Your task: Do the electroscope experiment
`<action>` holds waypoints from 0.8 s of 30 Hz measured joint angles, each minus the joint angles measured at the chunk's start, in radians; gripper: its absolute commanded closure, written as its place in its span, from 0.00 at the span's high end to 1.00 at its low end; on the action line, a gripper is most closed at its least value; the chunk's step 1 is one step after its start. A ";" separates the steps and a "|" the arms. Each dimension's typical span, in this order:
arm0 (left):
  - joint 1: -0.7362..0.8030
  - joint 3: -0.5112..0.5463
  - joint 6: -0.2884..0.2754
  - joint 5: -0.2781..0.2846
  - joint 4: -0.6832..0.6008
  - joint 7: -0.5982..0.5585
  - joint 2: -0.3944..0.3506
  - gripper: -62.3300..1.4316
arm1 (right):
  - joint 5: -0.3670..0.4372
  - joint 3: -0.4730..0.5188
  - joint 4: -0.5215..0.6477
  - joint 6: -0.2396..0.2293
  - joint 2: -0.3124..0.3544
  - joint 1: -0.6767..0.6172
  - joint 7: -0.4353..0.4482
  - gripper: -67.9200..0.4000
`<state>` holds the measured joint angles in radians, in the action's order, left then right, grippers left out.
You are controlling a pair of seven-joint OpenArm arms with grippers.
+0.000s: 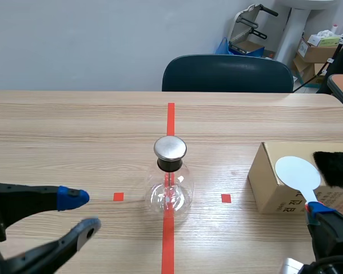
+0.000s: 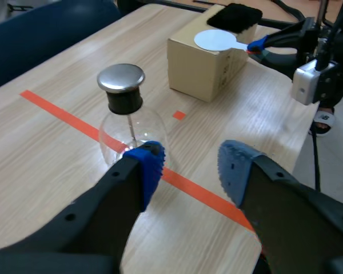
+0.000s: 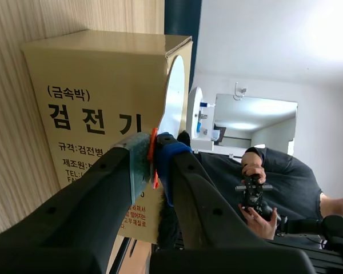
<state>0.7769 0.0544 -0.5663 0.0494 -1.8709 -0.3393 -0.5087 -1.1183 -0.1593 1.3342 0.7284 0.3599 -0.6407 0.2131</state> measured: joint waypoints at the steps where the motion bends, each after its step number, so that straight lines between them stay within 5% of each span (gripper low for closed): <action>1: -0.016 0.000 0.014 0.001 0.008 0.013 0.011 0.23 | 0.000 0.000 0.000 0.000 0.000 0.000 0.000 0.02; 6: -0.105 0.000 0.024 -0.003 0.095 0.074 0.093 0.15 | 0.000 0.000 0.008 -0.003 0.000 0.000 -0.006 0.02; 13: -0.214 0.000 0.025 -0.100 0.250 0.075 0.193 0.10 | -0.033 -0.003 0.139 -0.003 0.000 -0.002 -0.084 0.02; 24: -0.379 0.000 0.033 -0.183 0.477 0.067 0.274 0.10 | -0.219 -0.243 0.180 -0.007 0.000 0.060 -0.428 0.02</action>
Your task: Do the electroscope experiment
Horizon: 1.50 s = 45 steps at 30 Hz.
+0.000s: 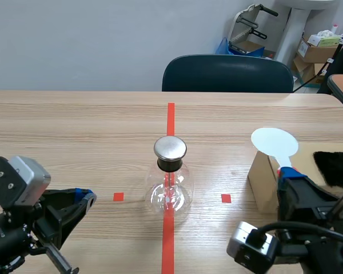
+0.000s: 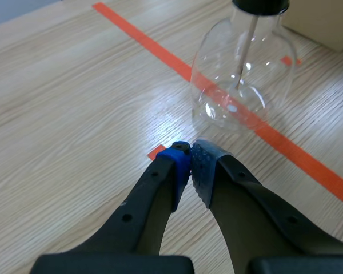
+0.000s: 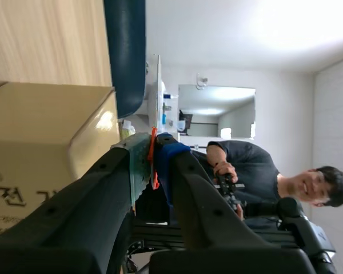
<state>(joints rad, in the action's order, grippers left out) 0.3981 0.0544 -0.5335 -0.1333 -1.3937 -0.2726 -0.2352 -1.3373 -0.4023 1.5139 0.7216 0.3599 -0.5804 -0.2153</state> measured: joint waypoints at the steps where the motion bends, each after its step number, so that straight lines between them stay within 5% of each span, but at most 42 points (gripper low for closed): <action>1: -0.014 0.000 0.000 -0.011 0.020 -0.005 0.006 0.10 | -0.015 -0.013 0.000 0.000 0.000 0.011 -0.022 0.02; 8: -0.121 0.000 0.000 -0.117 0.144 -0.018 0.064 0.10 | -0.095 -0.086 0.000 0.001 0.000 0.063 -0.125 0.02; 20: -0.222 0.000 -0.001 -0.270 0.297 -0.115 0.118 0.10 | -0.122 -0.126 -0.005 0.000 0.000 0.089 -0.089 0.02; 45: -0.229 -0.014 0.011 -0.266 0.315 -0.131 0.113 0.11 | -0.122 -0.130 -0.005 0.000 0.000 0.089 -0.077 0.02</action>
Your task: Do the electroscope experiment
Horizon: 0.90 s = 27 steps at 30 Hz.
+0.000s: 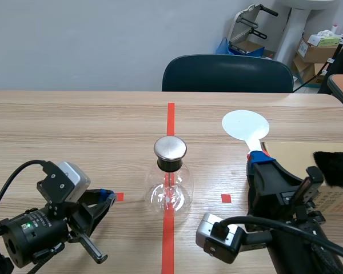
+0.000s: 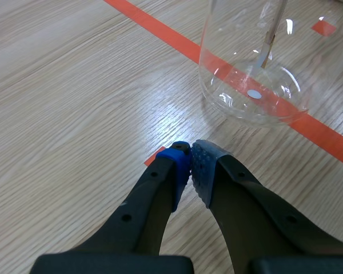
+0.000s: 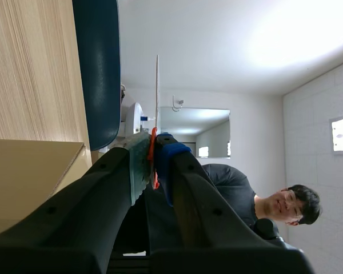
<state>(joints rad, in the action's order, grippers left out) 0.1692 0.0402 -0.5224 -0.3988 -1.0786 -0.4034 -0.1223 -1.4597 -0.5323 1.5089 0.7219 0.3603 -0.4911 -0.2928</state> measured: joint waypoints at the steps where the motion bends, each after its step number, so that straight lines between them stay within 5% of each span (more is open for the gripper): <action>1: 0.000 -0.021 0.018 0.011 0.000 0.001 -0.008 0.11 | 0.000 0.000 0.000 0.000 0.000 0.000 0.000 0.02; 10: 0.027 -0.259 0.201 0.210 0.000 -0.013 -0.112 0.11 | 0.000 0.000 0.000 0.000 0.000 0.000 0.000 0.02; 15: 0.027 -0.283 0.254 0.248 0.000 -0.006 -0.123 0.11 | 0.000 0.000 0.000 0.000 0.000 0.000 0.000 0.02; 27: 0.027 -0.282 0.253 0.247 0.000 0.009 -0.130 0.11 | 0.000 0.000 0.000 0.000 0.000 0.000 0.000 0.02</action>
